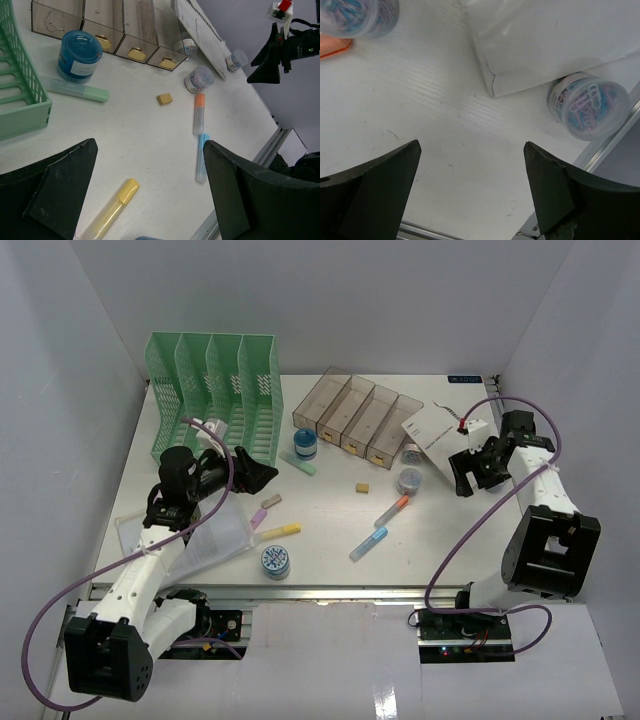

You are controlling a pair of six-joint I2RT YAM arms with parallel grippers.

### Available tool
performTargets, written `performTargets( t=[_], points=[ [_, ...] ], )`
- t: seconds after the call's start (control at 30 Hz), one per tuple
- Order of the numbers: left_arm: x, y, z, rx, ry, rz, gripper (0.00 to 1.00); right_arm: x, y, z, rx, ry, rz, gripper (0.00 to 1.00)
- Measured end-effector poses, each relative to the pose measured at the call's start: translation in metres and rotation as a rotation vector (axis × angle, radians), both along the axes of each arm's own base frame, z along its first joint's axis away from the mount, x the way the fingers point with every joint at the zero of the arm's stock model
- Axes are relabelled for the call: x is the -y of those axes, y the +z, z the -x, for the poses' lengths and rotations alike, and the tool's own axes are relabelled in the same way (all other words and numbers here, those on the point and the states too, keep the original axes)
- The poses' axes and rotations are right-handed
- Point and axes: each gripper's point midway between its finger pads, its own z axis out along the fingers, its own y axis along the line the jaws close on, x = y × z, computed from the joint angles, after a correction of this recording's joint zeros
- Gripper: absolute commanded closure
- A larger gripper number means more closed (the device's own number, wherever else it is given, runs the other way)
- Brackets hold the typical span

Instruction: Organize the desk

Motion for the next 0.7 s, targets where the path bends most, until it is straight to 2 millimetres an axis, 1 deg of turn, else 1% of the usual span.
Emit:
performTargets(
  t=[0.1,0.17,0.27,0.33,0.5,0.57,0.7],
  points=[
    [0.0,0.003,0.001,0.011,0.0,0.001,0.02,0.011,-0.011,-0.002,-0.04,-0.03,0.003,0.1],
    [0.0,0.005,0.002,0.018,0.0,0.002,0.02,0.024,-0.009,-0.01,-0.031,-0.071,0.011,0.1],
    [0.0,0.008,0.004,0.028,-0.002,0.004,0.02,0.049,-0.001,-0.032,0.035,-0.15,0.051,0.1],
    [0.0,0.01,0.005,0.034,-0.004,0.006,0.02,0.061,0.003,-0.043,0.067,-0.187,0.078,0.1],
    [0.0,0.013,0.007,0.044,-0.011,0.009,0.02,0.074,-0.001,-0.059,0.087,-0.248,0.11,0.1],
    [0.0,0.014,0.008,0.048,-0.012,0.01,0.02,0.078,-0.007,-0.066,0.081,-0.269,0.112,0.1],
    [0.001,0.015,0.008,0.048,-0.015,0.01,0.02,0.084,-0.029,-0.075,0.04,-0.307,0.096,0.1]
  ],
)
